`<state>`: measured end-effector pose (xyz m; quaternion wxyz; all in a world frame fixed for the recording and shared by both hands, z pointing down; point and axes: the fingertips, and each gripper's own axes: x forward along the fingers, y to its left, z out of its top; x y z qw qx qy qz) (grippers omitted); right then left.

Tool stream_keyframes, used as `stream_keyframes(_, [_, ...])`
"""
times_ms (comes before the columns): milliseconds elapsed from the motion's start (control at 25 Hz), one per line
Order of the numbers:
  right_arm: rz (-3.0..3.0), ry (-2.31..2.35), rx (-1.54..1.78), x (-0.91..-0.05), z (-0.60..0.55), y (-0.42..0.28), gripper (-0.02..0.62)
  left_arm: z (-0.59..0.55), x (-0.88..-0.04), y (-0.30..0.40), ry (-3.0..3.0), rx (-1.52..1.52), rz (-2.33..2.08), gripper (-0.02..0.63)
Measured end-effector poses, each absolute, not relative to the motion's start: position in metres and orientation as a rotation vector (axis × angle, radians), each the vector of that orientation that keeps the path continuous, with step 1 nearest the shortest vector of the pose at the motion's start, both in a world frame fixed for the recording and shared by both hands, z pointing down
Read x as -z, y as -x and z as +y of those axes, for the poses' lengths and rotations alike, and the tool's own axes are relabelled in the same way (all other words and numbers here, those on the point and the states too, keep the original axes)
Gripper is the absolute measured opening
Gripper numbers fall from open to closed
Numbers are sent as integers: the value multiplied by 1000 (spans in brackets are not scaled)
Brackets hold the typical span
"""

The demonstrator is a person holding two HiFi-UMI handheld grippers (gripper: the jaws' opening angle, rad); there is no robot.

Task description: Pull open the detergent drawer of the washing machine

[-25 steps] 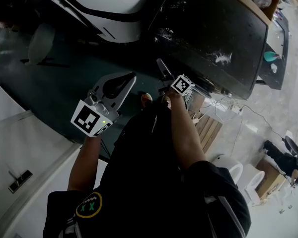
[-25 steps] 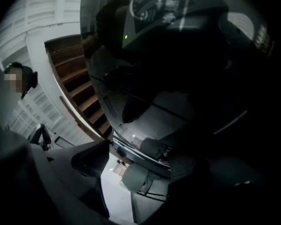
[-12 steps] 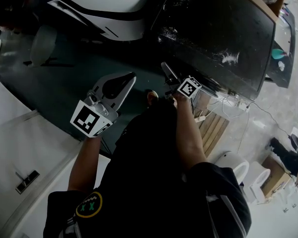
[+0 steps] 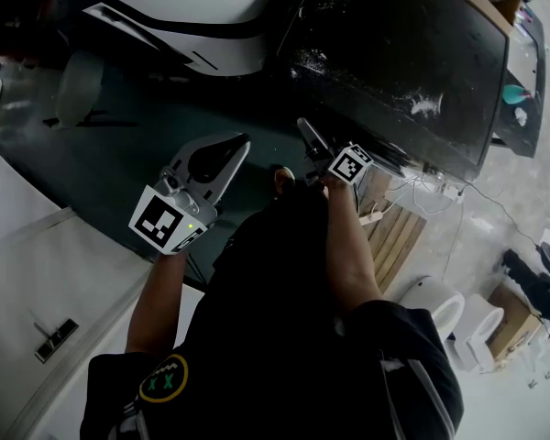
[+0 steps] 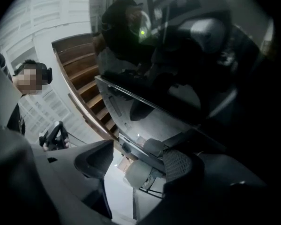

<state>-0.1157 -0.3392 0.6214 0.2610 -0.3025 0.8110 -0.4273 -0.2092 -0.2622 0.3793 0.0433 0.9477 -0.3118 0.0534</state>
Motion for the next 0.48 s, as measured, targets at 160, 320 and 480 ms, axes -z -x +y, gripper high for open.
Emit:
stream_keyframes(160, [2197,824,1163,-619,-323,121,344,-262,-379,214,-2897,-166,-958,22])
stream_keyframes(320, [2190,821,1191,-620,-308,127,344,-261,-380,217,-2893,-162,-956,23])
stream_keyframes(480, [2183,834,1207,-621,-292,133,341,-260,-384,215,-2891,-158,-931,23])
